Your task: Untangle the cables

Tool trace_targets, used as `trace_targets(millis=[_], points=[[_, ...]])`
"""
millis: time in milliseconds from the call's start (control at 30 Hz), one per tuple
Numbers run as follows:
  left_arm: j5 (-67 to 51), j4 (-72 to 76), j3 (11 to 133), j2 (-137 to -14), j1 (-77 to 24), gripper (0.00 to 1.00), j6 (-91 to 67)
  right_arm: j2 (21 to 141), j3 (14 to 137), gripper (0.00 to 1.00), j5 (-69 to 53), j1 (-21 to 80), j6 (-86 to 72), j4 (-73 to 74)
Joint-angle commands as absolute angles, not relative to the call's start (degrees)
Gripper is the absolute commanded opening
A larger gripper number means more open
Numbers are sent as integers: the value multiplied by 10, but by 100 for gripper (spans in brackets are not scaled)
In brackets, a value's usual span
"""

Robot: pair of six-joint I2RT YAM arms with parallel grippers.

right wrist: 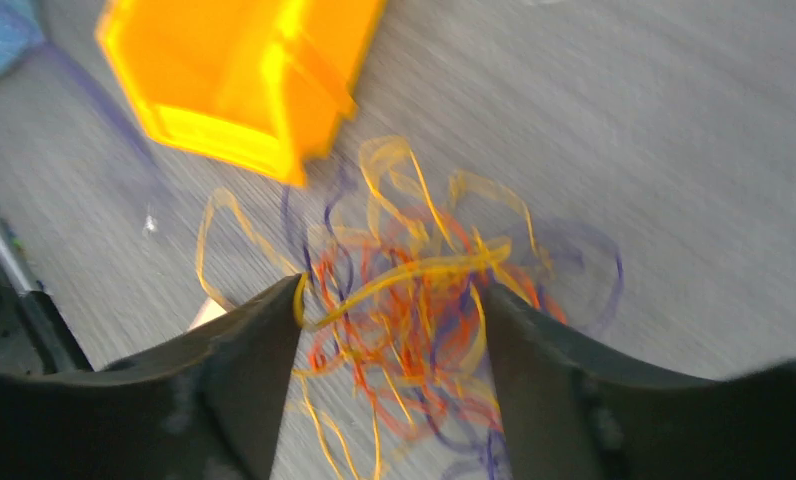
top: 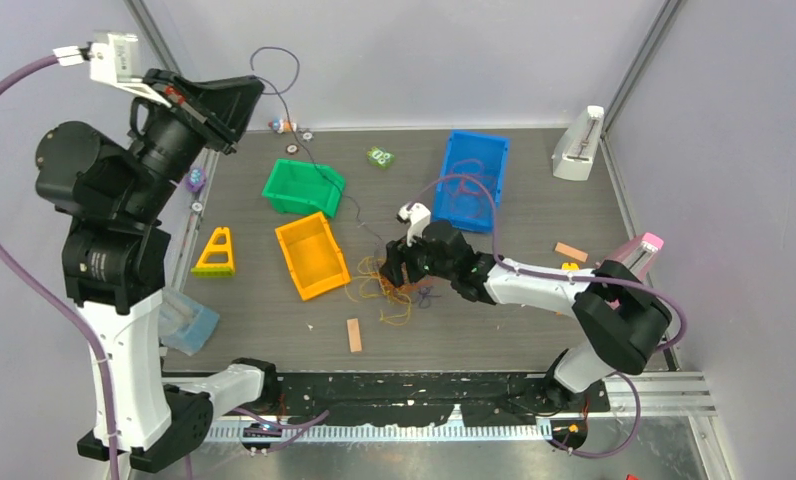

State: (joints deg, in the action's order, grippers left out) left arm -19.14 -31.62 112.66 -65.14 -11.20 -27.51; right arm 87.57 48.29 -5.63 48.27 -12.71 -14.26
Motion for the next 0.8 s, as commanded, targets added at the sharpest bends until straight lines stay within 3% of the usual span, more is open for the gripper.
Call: trace_targets(millis=[0,133,233,367,433,567,633,767], points=[[-108,-307,1169,-640,-99,0,-247,873,428,62,31,470,-240,-151],[29,-331,1187,-624,-86,0,-211,831,348,53,27,374,-307,-96],[94,-345,1189,-617,-83,0,-185,740,265,52,-4,297,-325,-78],[78,-310,1127,-591,-82,0,-193,634,236,54,24,246,-298,-24],[41,-275,1082,-577,-82,0,-210,605,247,59,-4,245,-275,-14],[-5,-262,1056,-577,-82,0,-227,591,288,91,-81,274,-222,-20],[-19,-267,1056,-579,-82,0,-228,603,323,100,-66,318,-189,-7],[-11,-266,1048,-576,-82,0,-227,668,398,95,-18,412,-128,-4]])
